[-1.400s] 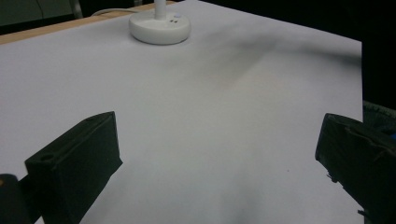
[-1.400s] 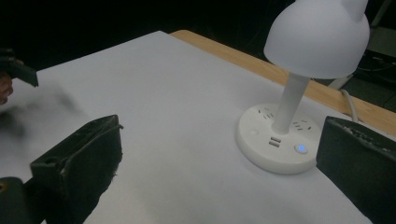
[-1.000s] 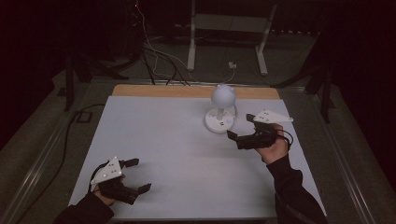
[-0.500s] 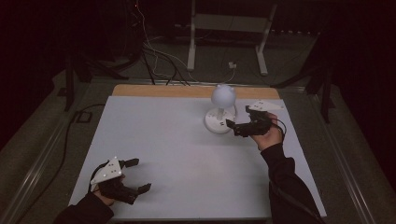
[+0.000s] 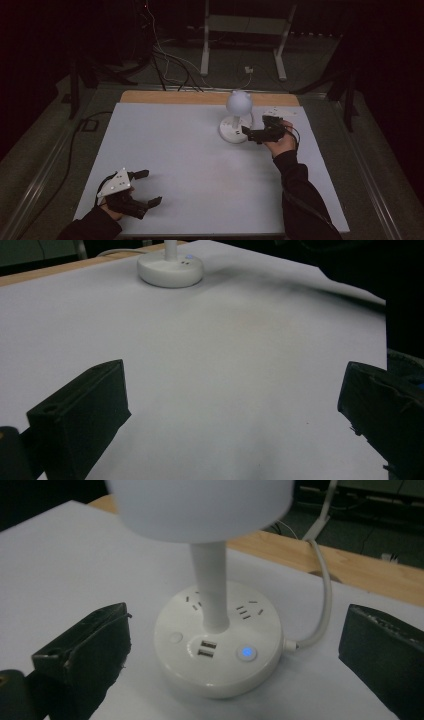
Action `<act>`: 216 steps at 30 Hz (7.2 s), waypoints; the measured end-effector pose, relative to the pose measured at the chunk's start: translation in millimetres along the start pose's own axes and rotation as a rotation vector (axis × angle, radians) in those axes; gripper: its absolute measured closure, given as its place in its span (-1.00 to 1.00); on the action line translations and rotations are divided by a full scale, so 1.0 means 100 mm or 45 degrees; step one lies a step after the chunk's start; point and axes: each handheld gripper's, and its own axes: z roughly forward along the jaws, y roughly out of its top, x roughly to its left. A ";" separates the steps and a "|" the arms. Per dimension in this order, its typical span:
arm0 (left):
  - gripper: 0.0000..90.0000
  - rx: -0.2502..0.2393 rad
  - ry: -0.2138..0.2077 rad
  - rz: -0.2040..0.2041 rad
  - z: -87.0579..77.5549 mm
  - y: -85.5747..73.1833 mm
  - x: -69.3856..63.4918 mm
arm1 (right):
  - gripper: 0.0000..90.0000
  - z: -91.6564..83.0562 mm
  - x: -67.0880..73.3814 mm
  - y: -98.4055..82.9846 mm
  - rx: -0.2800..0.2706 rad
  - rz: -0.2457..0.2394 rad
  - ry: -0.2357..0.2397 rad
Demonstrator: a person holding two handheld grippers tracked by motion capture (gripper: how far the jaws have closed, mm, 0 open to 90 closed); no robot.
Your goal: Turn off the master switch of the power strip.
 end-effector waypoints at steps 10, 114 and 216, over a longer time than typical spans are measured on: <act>-0.99 0.000 -0.002 0.004 0.00 0.00 0.00 | -0.53 0.14 -0.11 -0.08 0.036 0.120 -0.097; -0.99 0.011 -0.007 0.004 0.02 0.00 -0.01 | 1.00 0.59 0.24 -0.39 0.070 -0.161 -0.410; -0.99 0.000 -0.004 -0.011 0.01 0.00 0.01 | -1.00 -1.01 0.48 -0.92 -0.013 -0.011 0.298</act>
